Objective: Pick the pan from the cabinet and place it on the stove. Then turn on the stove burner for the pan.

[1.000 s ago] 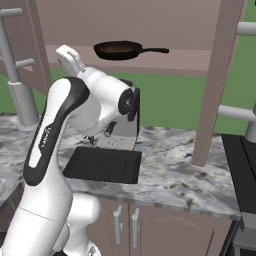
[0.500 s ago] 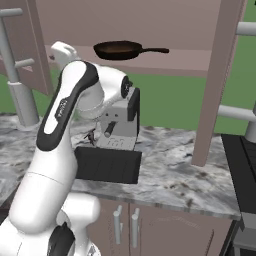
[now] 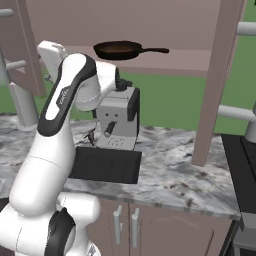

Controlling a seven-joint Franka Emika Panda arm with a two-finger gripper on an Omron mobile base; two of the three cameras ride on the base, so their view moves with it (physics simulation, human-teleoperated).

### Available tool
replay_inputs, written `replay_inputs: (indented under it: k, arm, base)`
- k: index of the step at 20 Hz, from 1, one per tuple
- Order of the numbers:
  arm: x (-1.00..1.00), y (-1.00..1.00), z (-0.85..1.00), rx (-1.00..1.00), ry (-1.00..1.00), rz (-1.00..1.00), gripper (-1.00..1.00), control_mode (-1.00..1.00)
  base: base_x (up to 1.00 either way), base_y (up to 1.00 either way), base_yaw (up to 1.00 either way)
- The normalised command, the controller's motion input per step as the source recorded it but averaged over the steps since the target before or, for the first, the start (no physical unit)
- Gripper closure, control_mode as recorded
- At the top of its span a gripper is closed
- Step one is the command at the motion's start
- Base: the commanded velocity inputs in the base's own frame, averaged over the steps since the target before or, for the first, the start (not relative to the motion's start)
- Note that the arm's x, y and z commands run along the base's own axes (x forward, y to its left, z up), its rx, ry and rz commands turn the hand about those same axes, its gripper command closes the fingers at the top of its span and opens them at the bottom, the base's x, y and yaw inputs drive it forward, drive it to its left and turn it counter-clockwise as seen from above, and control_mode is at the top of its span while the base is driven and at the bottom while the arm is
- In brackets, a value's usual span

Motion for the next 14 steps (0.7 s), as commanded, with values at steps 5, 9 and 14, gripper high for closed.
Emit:
replay_inputs:
  k: [5,9,14]
  arm:
    - [-0.89,0.60,0.00,-0.10,-0.06,0.19,-1.00,-1.00]
    - [-0.97,0.73,0.00,-0.11,-0.08,0.17,-1.00,-1.00]
    - [-0.72,0.87,0.00,-0.10,-0.06,0.11,-1.00,-1.00]
  base:
    - [0.00,0.00,0.00]
    - [0.00,0.00,0.00]
    - [0.00,0.00,0.00]
